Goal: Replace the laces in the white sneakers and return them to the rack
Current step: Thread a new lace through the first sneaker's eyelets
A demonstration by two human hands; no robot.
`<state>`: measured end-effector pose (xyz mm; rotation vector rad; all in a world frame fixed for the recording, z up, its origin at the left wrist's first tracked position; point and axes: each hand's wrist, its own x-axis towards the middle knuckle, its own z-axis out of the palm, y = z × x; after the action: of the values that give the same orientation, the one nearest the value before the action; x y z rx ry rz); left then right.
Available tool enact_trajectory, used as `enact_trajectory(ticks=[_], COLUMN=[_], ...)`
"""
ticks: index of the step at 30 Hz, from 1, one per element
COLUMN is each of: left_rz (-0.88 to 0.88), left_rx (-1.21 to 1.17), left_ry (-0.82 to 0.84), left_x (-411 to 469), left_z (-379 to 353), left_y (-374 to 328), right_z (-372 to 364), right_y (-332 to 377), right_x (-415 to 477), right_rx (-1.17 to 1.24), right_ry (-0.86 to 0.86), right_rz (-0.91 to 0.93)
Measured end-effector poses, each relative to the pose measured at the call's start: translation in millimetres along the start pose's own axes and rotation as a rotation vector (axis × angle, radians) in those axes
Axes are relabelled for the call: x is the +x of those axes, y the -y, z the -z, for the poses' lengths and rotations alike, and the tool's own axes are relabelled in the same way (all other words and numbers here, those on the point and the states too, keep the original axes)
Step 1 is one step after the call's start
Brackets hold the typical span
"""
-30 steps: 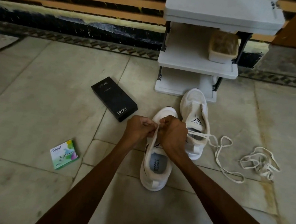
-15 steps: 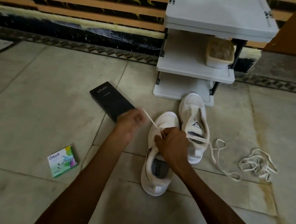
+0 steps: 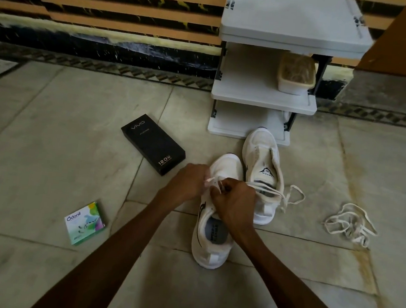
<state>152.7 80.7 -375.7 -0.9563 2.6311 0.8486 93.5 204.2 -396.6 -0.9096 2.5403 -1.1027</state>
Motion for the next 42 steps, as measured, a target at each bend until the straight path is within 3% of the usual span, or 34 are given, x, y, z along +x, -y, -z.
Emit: enact_trajectory(ticks=[3,8,10,12,15,18,21,25,29,36,40,42], left_rz=[-0.033,-0.179,-0.324,-0.384,-0.318,-0.252,-0.056,-0.063,-0.015,-0.023,0.076,0.018], left_rx=[-0.345,-1.649,-1.851,-1.718,-1.072,-0.429,-0.29,-0.112,0.197,0.044,-0.691,-1.037], left_ry=[0.045,-0.051,-0.194,-0.328,-0.517,-0.398,-0.248,-0.244,-0.11,-0.035,0.123,0.147], left_x=[-1,-20,-24,-23,-14,4,4,0,4,2,-6,-14], left_z=[8,73,96,101,71,26,1,-5,0,3,24,46], left_y=[3,-15,-23,-32,-33,-16,1,6,-8,-5,1,1], right_z=[-1,-2,-4,-4,-4,-4,-4,-3,-4,-3,-1,1], right_y=[-2,-6,-8,-8,-8,-9,-9,-7,-7,-4,-6,-6], right_x=[0,0,0,-1,0,0,0,0,-1,-1,-1,-2], right_rx=[0.022,0.03,0.027,0.018,0.009,0.019,0.036,0.045,0.05,0.023,0.02,0.022], right_ry=[0.003,0.0,-0.003,-0.008,-0.01,-0.021,-0.007,-0.012,-0.014,0.009,0.008,0.006], right_rz=[-0.014,0.006,0.014,0.015,0.016,0.023,0.028,0.045,0.032,0.019,0.037,0.046])
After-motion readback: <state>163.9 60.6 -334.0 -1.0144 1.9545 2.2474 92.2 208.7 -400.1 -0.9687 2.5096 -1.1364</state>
